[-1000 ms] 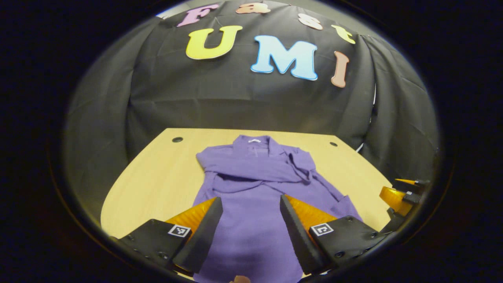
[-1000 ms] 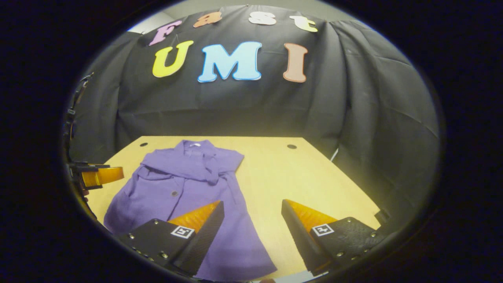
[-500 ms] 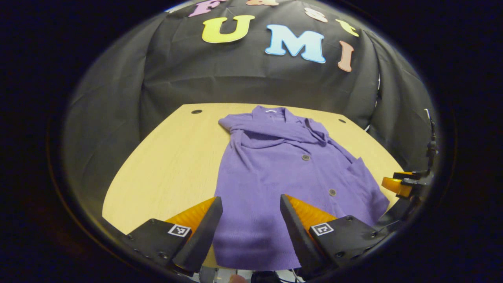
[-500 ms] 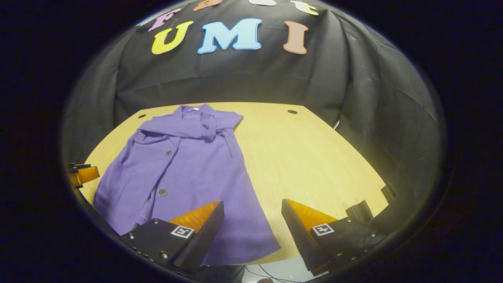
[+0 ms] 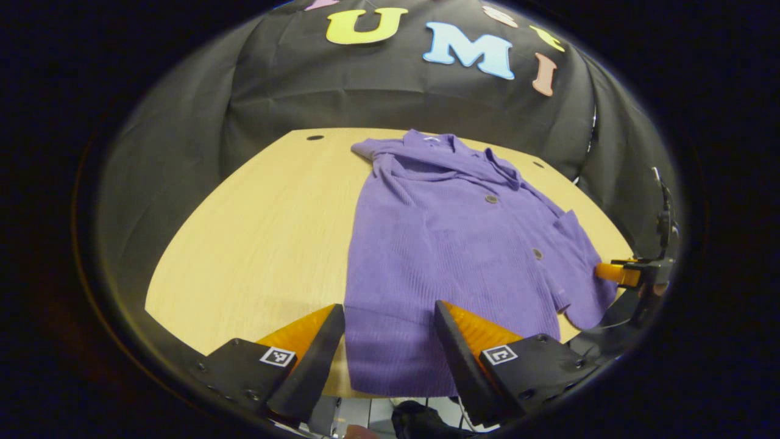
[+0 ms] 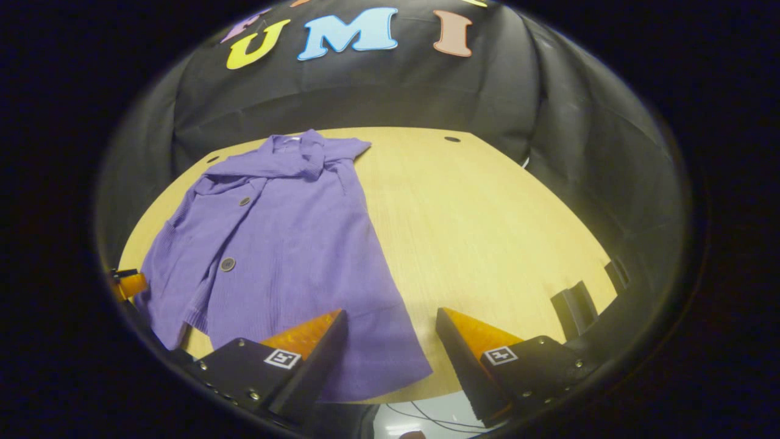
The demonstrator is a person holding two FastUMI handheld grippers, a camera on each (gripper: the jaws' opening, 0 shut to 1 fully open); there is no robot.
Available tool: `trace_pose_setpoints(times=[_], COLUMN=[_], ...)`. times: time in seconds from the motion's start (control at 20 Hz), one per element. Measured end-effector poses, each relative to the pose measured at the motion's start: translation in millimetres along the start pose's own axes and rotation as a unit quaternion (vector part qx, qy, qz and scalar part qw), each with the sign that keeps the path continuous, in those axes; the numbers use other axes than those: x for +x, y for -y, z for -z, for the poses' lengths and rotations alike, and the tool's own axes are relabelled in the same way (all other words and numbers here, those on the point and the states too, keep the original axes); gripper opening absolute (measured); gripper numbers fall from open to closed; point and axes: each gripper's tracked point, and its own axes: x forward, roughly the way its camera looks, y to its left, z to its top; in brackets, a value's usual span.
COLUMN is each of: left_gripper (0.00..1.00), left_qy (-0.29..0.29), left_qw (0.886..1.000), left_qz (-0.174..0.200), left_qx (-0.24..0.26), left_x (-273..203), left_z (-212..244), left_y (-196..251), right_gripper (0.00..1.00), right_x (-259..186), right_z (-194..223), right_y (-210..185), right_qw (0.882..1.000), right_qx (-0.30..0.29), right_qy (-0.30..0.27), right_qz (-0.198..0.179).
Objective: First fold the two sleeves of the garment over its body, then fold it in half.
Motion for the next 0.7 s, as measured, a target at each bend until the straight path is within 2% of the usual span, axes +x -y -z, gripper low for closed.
trace_pose_setpoints(times=[0.3, 0.4, 0.45, 0.5, 0.55, 0.6, 0.65, 0.7], left_gripper=[0.94, 0.98, 0.94, 0.95, 0.95, 0.88, 0.87, 0.84], left_qy=[0.010, 0.008, 0.010, 0.010, 0.012, 0.013, 0.013, 0.013], left_qw=[1.000, 0.999, 0.999, 0.999, 0.999, 0.999, 0.999, 0.999], left_qz=[-0.009, -0.018, -0.018, -0.015, -0.016, -0.019, -0.019, -0.017], left_qx=[0.023, 0.040, 0.048, 0.050, 0.047, 0.040, 0.036, 0.036], left_x=[-2, -1, -2, -2, -1, -1, 0, 0], left_z=[6, 10, 9, 8, 8, 9, 7, 8], left_y=[13, 16, 19, 22, 20, 19, 18, 22], right_gripper=[0.96, 0.98, 0.96, 0.99, 0.95, 0.99, 0.92, 0.98], right_x=[-10, -8, -9, -9, -6, -8, -9, -12], right_z=[18, 17, 17, 18, 20, 20, 19, 18], right_y=[-22, -23, -22, -22, -23, -25, -26, -29], right_qw=[1.000, 1.000, 1.000, 1.000, 1.000, 1.000, 1.000, 1.000], right_qx=[-0.014, 0.003, 0.014, 0.012, 0.006, 0.005, 0.006, 0.004], right_qy=[-0.011, -0.008, -0.007, -0.007, -0.008, -0.008, -0.006, -0.006], right_qz=[-0.022, -0.024, -0.024, -0.024, -0.024, -0.024, -0.027, -0.028])
